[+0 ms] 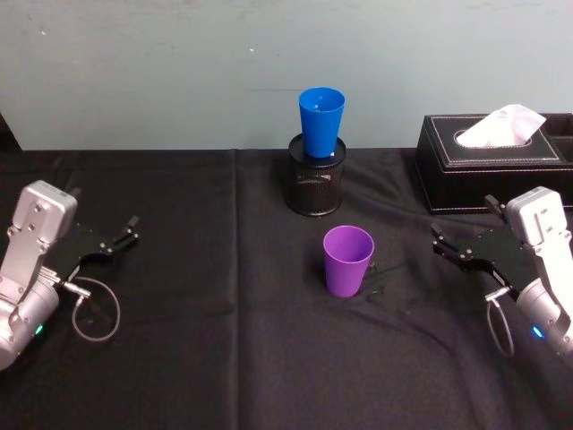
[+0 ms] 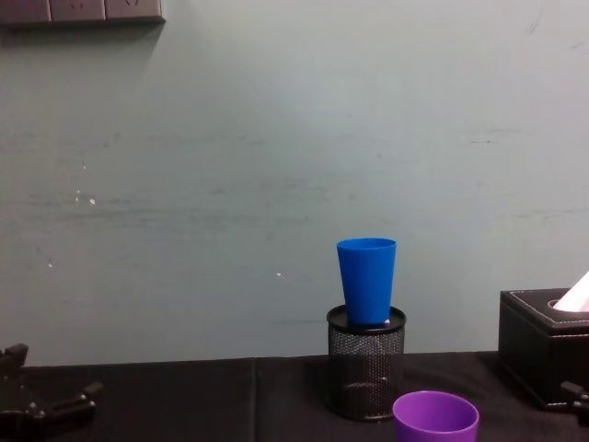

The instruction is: Pick up one cup with a gripper and tap it against the other cup.

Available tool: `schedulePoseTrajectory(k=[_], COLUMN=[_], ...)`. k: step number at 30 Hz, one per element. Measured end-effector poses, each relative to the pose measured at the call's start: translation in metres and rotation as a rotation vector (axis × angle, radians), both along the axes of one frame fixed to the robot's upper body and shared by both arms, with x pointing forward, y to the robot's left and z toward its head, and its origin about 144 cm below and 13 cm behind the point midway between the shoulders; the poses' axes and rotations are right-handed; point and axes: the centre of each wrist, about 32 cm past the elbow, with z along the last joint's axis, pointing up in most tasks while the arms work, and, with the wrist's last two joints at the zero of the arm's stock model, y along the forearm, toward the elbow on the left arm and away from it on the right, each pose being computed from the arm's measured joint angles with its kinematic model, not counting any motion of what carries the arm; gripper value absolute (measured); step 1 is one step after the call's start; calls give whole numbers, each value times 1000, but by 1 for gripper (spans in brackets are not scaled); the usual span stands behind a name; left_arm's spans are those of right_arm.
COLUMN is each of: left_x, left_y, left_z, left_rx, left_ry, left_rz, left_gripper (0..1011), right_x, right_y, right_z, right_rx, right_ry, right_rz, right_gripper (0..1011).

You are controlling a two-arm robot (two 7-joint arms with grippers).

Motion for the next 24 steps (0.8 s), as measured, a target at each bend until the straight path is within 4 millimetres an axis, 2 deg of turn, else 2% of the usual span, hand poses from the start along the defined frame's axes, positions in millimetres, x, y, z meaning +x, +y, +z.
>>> schedulePoseTrajectory(k=[24], left_x=[0], left_y=[0], left_z=[0], left_rx=[0], left_ry=[0], left_rz=[0], left_gripper=[1000], right_x=[0], right_y=[0], right_z=[0], right_rx=[0], right_ry=[0], right_rz=[0], right_gripper=[1003])
